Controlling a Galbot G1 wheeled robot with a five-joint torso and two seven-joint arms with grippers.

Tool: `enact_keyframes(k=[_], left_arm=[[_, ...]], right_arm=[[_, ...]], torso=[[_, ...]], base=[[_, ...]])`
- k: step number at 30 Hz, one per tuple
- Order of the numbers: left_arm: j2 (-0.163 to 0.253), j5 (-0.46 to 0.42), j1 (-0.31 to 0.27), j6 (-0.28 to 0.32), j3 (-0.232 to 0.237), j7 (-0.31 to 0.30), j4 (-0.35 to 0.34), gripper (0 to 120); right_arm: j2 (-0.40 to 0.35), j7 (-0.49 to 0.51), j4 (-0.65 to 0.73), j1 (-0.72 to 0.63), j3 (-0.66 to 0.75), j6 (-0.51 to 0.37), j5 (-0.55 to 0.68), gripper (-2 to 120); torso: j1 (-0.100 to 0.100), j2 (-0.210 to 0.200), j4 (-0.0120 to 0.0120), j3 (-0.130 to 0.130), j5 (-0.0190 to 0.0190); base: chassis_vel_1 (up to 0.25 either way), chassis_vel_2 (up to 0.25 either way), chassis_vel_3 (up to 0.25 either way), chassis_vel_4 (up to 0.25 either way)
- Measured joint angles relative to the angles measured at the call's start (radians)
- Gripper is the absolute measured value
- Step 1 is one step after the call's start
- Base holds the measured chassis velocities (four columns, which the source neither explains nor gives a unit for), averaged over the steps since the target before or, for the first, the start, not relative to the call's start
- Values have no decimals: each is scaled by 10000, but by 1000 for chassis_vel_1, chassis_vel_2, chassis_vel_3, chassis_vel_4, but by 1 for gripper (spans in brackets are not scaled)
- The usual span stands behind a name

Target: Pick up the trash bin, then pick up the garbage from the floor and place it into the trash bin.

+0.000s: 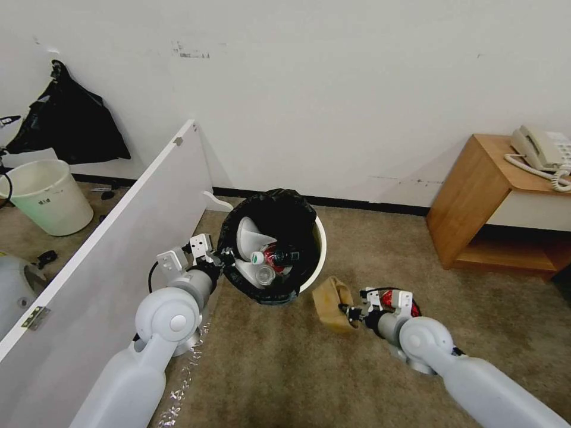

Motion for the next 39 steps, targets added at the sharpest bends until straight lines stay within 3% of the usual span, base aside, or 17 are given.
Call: enact_keyframes(k=[20, 39], left_arm=[[94, -304, -625, 26, 260, -525, 383, 1], [282, -288, -463, 45, 137, -586, 425, 1]], right_arm=[[-1718, 493, 2542, -1970, 2318, 4, 367, 0], [-2274, 1461, 4349, -1556, 2878, 360, 1021, 0]], torso=[[0, 0, -3, 0, 0], [0, 0, 0, 0, -2]], base=[[0, 0, 0, 0], [0, 0, 0, 0]])
